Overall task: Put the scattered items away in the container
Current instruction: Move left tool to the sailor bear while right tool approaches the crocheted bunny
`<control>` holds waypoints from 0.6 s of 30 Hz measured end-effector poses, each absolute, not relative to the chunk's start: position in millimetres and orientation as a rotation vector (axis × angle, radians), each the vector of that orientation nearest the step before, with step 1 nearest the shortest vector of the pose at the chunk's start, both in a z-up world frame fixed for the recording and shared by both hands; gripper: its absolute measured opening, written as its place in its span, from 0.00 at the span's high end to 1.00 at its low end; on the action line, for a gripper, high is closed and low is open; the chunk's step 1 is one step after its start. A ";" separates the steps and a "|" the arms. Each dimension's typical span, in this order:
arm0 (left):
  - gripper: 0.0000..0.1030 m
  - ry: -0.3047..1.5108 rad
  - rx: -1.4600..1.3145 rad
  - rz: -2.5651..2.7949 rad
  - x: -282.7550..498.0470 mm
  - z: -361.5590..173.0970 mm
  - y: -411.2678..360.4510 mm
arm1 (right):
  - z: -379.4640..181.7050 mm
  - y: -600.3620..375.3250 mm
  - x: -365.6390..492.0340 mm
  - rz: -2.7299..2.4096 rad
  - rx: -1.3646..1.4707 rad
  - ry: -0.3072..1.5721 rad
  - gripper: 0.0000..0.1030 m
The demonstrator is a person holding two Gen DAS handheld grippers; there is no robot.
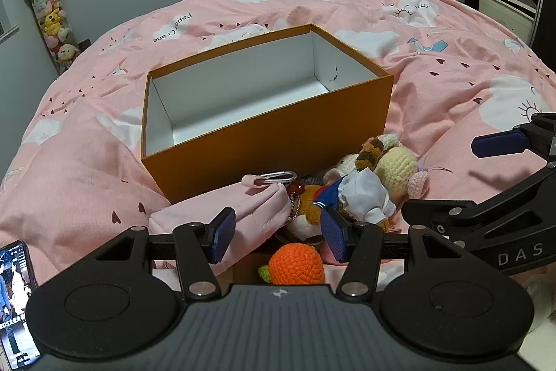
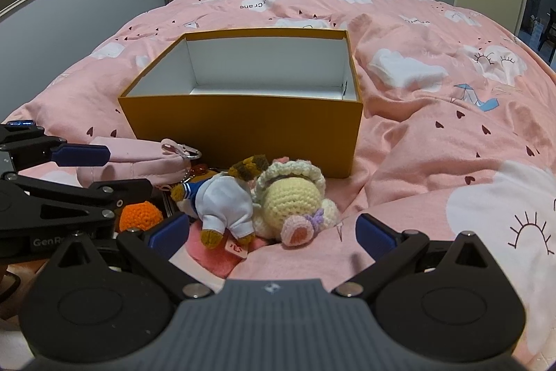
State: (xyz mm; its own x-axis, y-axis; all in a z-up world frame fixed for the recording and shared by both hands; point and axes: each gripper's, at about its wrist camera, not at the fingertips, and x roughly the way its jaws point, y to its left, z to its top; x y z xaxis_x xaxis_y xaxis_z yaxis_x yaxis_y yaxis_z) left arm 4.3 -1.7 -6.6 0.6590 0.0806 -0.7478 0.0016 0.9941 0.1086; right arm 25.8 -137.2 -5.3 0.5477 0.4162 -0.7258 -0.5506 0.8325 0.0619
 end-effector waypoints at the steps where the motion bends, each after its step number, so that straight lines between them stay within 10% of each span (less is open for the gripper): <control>1: 0.38 0.850 0.103 0.045 4.3 -6.6 -1.8 | -5.3 -137.2 25.9 0.577 -0.181 0.808 0.01; 18: 0.38 0.861 0.090 0.025 7.1 -8.2 1.3 | -5.4 -137.9 25.5 0.576 -0.181 0.807 0.02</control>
State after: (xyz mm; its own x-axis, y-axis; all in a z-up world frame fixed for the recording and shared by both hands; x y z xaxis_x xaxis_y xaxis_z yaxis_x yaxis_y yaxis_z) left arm 7.1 1.3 -8.2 0.6516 0.0580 -0.7564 0.0149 0.9959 0.0892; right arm 25.5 -137.9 -5.4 0.5485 0.4166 -0.7250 -0.5508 0.8324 0.0616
